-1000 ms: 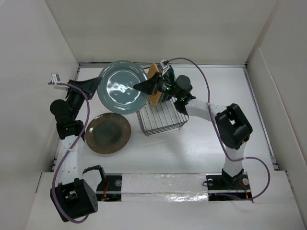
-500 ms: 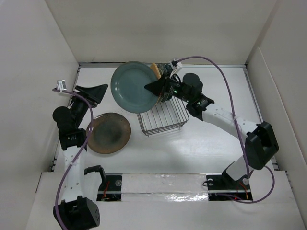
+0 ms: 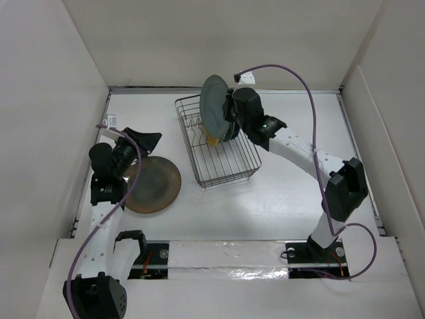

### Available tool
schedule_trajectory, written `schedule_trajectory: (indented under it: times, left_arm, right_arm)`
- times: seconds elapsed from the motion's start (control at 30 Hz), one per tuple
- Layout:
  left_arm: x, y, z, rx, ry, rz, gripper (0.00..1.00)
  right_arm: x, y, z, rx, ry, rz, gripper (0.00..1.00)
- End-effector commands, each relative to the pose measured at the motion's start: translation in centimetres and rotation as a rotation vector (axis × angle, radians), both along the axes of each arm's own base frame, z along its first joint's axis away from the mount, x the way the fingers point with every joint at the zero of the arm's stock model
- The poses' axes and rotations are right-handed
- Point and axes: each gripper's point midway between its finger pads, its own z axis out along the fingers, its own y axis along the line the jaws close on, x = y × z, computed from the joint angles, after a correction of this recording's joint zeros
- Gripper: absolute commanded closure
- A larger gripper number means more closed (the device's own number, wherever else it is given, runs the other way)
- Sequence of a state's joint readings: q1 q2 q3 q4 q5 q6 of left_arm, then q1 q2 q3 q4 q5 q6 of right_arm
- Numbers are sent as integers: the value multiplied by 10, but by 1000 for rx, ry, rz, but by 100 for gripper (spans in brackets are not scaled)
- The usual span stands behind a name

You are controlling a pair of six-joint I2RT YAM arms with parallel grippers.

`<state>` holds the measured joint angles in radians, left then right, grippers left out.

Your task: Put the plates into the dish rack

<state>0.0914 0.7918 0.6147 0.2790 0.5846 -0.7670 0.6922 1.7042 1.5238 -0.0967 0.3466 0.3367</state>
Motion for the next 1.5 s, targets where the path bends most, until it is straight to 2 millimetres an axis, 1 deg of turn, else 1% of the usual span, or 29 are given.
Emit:
schedule_trajectory:
  times: [0.0, 0.03, 0.07, 0.1, 0.13, 0.17, 0.27, 0.3, 0.33, 0.4, 0.5, 0.6, 0.63, 0.67, 0.73, 0.87, 0.93, 0.97, 1.07, 1.1, 1.17, 1.2, 1.23, 1.3, 1.33, 1.37, 1.4, 1.43, 1.47]
  left_arm:
    - [6, 2, 21, 143, -90, 36, 86]
    - [9, 5, 19, 152, -83, 50, 89]
    - [8, 0, 18, 156, -79, 33, 93]
    - [7, -6, 18, 159, -81, 13, 93]
    - [8, -6, 16, 162, -72, 6, 94]
    - [7, -12, 14, 162, -64, -15, 94]
    - [7, -19, 12, 185, -45, -40, 91]
    - [7, -21, 15, 190, -50, -45, 89]
    - [8, -21, 14, 191, -43, -44, 88]
    - [9, -21, 12, 199, -39, -49, 78]
    - [11, -21, 10, 200, -31, -48, 65]
    - [13, -19, 8, 202, -21, -31, 56]
    - [14, -17, 7, 203, -19, -23, 55]
    - [14, -17, 6, 202, -15, -19, 50]
    - [17, -11, 2, 194, -3, 1, 45]
    - [23, 4, -6, 199, 33, 67, 42]
    - [26, 10, -5, 209, 39, 108, 42]
    - [26, 12, -7, 208, 48, 119, 41]
    - [30, 21, -14, 206, 81, 177, 39]
    - [31, 23, -18, 213, 97, 182, 39]
    - [33, 26, -31, 220, 148, 195, 40]
    - [34, 27, -33, 229, 156, 197, 40]
    - [36, 30, -39, 235, 179, 216, 41]
    - [37, 35, -45, 253, 204, 237, 43]
    - [40, 41, -50, 261, 224, 268, 43]
    - [42, 48, -51, 258, 236, 292, 44]
    - [40, 53, -60, 255, 286, 299, 44]
    - [41, 58, -70, 245, 328, 309, 45]
    - [40, 70, -85, 233, 406, 354, 47]
  right_arm:
    - [16, -3, 75, 54, -188, -135, 100]
    - [19, -3, 79, 40, -184, -144, 100]
    - [23, 6, 67, 18, -170, -142, 100]
    - [27, 5, 64, -2, -168, -157, 100]
    - [28, 10, 67, -4, -172, -155, 100]
    - [32, 14, 56, -24, -158, -158, 100]
    - [38, 21, 48, -34, -143, -150, 100]
    - [42, 23, 39, -47, -131, -153, 100]
    - [39, 29, 35, -54, -127, -145, 100]
    - [41, 31, 26, -63, -114, -140, 100]
    - [36, 46, 11, -73, -94, -108, 100]
    - [32, 61, -14, -92, -56, -79, 100]
    - [32, 62, -22, -100, -40, -78, 100]
    - [33, 64, -32, -106, -24, -79, 100]
    - [33, 66, -37, -98, -12, -77, 99]
    - [31, 72, -26, -76, -34, -65, 92]
    - [29, 79, -24, -84, -38, -49, 87]
    - [31, 81, -18, -77, -47, -47, 83]
    - [31, 81, -19, -85, -40, -47, 62]
    - [31, 79, -17, -83, -40, -53, 46]
    - [25, 75, -1, -62, -60, -45, 32]
    - [21, 75, 3, -56, -61, -24, 22]
    - [13, 70, 25, -25, -88, -13, 18]
    - [7, 60, 43, 8, -105, 29, 10]
    - [0, 58, 37, 9, -100, 50, 8]
    - [-12, 44, 64, 49, -136, 62, 6]
    - [-22, 42, 69, 66, -142, 94, 3]
    - [-31, 36, 54, 55, -129, 109, 3]
    - [-49, 24, 54, 63, -129, 129, 2]
